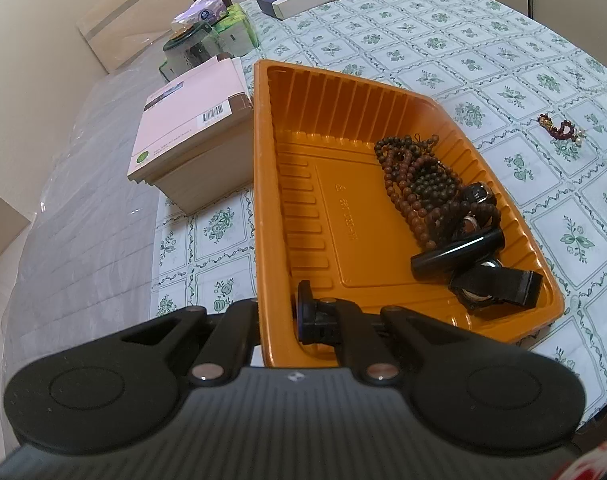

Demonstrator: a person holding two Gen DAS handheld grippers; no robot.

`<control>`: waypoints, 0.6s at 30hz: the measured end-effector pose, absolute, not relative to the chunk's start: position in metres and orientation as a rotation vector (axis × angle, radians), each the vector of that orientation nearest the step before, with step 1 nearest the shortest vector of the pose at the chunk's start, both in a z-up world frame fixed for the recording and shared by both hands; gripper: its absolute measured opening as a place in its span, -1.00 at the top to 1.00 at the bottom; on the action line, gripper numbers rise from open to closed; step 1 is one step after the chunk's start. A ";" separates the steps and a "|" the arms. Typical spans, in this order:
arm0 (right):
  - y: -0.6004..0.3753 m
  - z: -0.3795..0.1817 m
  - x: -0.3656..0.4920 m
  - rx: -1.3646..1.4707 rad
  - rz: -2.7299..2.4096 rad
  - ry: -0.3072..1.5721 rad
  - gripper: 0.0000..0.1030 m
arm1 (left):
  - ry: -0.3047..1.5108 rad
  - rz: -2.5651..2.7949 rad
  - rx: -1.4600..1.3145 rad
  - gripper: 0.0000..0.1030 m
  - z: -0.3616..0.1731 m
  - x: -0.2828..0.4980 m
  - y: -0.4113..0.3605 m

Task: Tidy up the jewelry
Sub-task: 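Grasp the pearl necklace with the right tool and lift it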

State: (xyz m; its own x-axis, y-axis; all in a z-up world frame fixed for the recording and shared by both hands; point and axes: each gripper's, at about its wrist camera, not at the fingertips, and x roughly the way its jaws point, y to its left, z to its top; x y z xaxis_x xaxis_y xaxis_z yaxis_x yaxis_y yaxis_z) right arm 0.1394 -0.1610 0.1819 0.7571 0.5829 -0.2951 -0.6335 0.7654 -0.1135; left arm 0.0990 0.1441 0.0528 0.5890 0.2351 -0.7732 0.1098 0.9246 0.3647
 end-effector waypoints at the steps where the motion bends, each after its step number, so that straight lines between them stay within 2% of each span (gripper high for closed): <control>1: -0.158 0.188 0.140 -0.212 0.680 0.242 0.96 | 0.945 0.075 0.399 0.95 0.053 0.099 0.144; 10: -0.095 0.219 0.147 -0.214 0.847 0.207 0.96 | 0.944 0.073 0.396 0.95 0.053 0.099 0.144; 18: -0.006 0.201 0.168 -0.236 0.969 0.277 0.96 | 0.942 0.067 0.388 0.95 0.053 0.099 0.145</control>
